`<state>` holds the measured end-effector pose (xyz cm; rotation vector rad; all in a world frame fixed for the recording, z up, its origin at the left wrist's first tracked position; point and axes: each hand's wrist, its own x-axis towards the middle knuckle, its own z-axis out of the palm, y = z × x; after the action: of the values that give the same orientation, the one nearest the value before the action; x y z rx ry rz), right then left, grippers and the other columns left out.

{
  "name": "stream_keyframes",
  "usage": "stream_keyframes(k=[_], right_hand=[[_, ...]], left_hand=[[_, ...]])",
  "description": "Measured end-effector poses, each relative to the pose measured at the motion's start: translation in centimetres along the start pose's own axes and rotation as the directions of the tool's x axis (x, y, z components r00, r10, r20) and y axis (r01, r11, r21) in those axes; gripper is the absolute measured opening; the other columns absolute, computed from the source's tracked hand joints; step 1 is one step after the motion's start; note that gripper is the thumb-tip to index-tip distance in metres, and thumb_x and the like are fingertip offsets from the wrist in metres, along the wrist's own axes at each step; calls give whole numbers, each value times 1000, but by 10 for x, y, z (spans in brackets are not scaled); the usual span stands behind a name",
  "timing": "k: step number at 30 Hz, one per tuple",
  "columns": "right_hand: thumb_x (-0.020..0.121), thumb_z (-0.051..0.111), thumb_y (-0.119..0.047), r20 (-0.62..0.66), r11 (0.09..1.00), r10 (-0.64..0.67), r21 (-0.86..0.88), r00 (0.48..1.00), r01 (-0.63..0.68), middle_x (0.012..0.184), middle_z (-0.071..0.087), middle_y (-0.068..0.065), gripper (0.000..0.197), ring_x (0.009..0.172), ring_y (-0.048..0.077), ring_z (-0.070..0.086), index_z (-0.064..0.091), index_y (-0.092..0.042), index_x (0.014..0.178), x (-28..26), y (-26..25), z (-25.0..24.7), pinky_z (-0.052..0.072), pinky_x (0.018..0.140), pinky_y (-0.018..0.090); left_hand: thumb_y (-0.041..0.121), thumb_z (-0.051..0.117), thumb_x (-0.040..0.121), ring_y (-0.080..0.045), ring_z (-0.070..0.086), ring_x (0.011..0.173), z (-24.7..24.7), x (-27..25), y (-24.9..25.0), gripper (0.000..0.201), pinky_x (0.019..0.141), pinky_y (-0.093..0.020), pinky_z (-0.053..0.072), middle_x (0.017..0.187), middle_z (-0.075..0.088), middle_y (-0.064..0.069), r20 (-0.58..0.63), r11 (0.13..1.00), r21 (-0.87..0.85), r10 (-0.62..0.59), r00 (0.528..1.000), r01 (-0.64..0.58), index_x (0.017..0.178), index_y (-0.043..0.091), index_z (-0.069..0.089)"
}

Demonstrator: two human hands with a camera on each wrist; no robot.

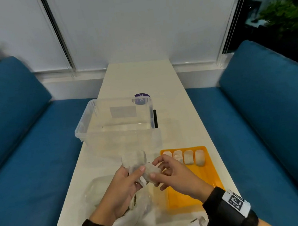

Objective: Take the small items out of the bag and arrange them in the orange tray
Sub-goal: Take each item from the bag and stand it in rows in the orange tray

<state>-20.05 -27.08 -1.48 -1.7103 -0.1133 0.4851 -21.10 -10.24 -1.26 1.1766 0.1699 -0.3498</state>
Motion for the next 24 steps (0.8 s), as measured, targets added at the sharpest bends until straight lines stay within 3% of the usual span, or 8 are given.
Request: stream_keyframes(k=[9, 11, 15, 20, 24], right_hand=[[91, 59, -16, -2, 998, 17, -64, 1000, -17, 83, 55, 6, 15, 73, 12, 62, 56, -20, 105, -13, 14, -23, 56, 68, 28], [91, 60, -21, -10, 999, 10, -45, 1000, -10, 87, 57, 10, 10, 74, 12, 62, 58, -17, 101, -14, 17, -26, 56, 66, 27], [92, 57, -26, -12, 1000, 1, -5, 1000, -1, 83, 66, 3, 9, 76, 10, 63, 61, -19, 89, -17, 23, -38, 56, 67, 25], [89, 63, -24, -34, 989, -53, -141, 998, 47, 83, 66, -7, 6, 80, 5, 58, 65, -26, 84, -18, 38, -61, 48, 72, 16], [89, 63, -26, -138, 961, -45, -278, 989, 5, 87, 65, -1, 8, 79, 7, 55, 67, -20, 90, -13, 51, -88, 44, 70, 13]], left_hand=[[3, 49, 90, -26, 71, 89, 19, 6, -4, 27, 68, -29, 59, 103, 72, -17, 54, 999, -34, -29, 998, 31, 115, -2, 57], [3, 49, 90, -27, 70, 93, 25, 7, -6, 27, 70, -29, 59, 105, 71, -17, 60, 998, -50, -41, 997, 44, 116, -3, 56], [3, 49, 90, -30, 68, 100, 36, 7, -12, 29, 78, -33, 59, 108, 70, -17, 69, 997, -59, -55, 996, 59, 118, -1, 55], [3, 48, 90, -24, 70, 95, 44, 7, -19, 27, 71, -26, 59, 102, 73, -11, 25, 998, -38, -46, 999, 47, 116, 8, 57], [5, 50, 89, -25, 70, 96, 44, 4, -23, 30, 75, -26, 59, 103, 73, -9, -52, 999, -16, -36, 998, 35, 119, 10, 55]])
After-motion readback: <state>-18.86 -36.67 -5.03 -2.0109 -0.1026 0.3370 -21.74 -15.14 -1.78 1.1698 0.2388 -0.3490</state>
